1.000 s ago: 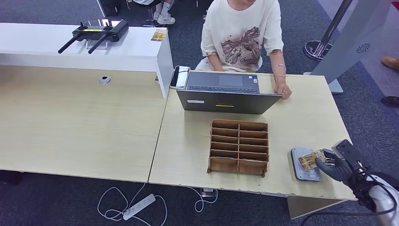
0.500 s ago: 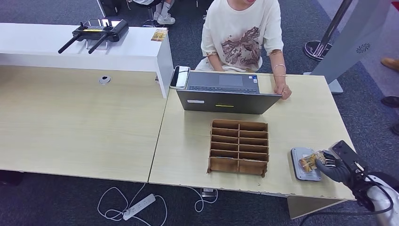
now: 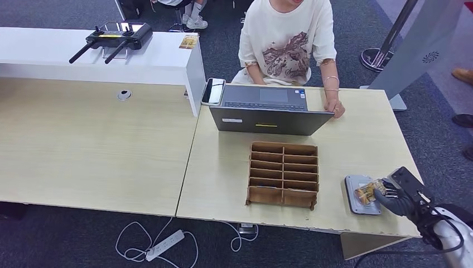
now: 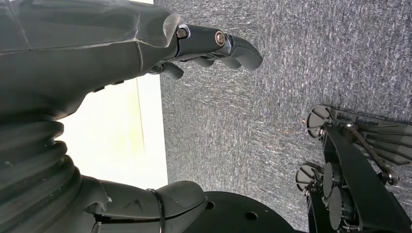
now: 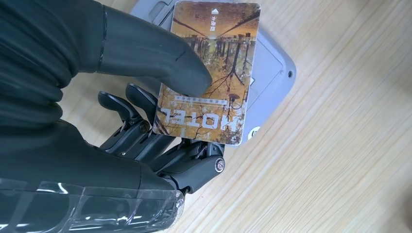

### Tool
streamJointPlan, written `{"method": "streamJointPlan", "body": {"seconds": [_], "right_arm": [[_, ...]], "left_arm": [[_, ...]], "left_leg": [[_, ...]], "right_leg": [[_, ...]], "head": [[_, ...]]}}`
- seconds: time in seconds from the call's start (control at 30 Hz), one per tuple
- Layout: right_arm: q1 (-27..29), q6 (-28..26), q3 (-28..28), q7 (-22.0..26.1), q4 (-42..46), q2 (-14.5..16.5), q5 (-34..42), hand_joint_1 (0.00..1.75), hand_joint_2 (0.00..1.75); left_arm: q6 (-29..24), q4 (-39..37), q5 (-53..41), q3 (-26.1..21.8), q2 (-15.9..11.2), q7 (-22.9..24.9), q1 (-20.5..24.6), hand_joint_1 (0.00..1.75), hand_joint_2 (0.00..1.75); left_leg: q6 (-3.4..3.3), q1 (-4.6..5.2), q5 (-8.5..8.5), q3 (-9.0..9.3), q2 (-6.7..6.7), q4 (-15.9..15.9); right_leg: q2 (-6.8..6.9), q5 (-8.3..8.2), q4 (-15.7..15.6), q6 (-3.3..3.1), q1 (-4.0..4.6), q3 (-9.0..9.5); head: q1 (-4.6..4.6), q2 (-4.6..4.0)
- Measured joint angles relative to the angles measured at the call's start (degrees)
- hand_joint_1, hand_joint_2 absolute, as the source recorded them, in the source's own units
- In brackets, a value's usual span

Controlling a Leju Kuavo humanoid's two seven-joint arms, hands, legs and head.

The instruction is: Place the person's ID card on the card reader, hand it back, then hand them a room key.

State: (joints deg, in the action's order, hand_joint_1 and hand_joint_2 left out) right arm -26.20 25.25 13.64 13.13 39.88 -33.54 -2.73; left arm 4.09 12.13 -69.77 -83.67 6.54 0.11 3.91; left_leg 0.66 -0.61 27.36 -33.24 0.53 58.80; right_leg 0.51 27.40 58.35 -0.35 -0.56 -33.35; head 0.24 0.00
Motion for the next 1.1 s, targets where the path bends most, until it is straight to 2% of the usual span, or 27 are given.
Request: {"method": "streamJointPlan", "body": {"seconds": [0.27,0.6,1.1], "right_arm": [[-1.6,-3.0,0.6,-1.2,-0.7,0.5,-4.8,1.75,1.75],[-5.5,-4.2,2.8,-1.7,-4.0,1.7,-8.5,1.75,1.75],[-6.5,-3.2,3.1,0.0,-5.7,2.2,-6.5,1.75,1.75]], "left_arm": [[0.0,0.0,0.1,-0.2,0.0,0.0,0.0,0.00,1.75],[-0.1,0.0,0.3,-0.4,0.0,0.3,0.0,0.00,1.75],[-0.5,0.0,0.8,-1.3,0.0,0.4,0.0,0.00,1.75]], "left_leg": [[0.00,0.00,0.00,0.02,-0.04,0.0],[0.01,0.00,-0.02,0.03,-0.03,0.0],[0.01,0.00,-0.02,0.04,-0.02,0.0]], "right_leg": [[-0.04,0.00,0.0,0.00,0.00,0.00],[-0.03,-0.01,0.0,0.00,0.00,0.02],[-0.02,-0.01,0.0,0.00,0.00,0.02]], "head": [[0.00,0.00],[0.00,0.00],[0.00,0.00]]}}
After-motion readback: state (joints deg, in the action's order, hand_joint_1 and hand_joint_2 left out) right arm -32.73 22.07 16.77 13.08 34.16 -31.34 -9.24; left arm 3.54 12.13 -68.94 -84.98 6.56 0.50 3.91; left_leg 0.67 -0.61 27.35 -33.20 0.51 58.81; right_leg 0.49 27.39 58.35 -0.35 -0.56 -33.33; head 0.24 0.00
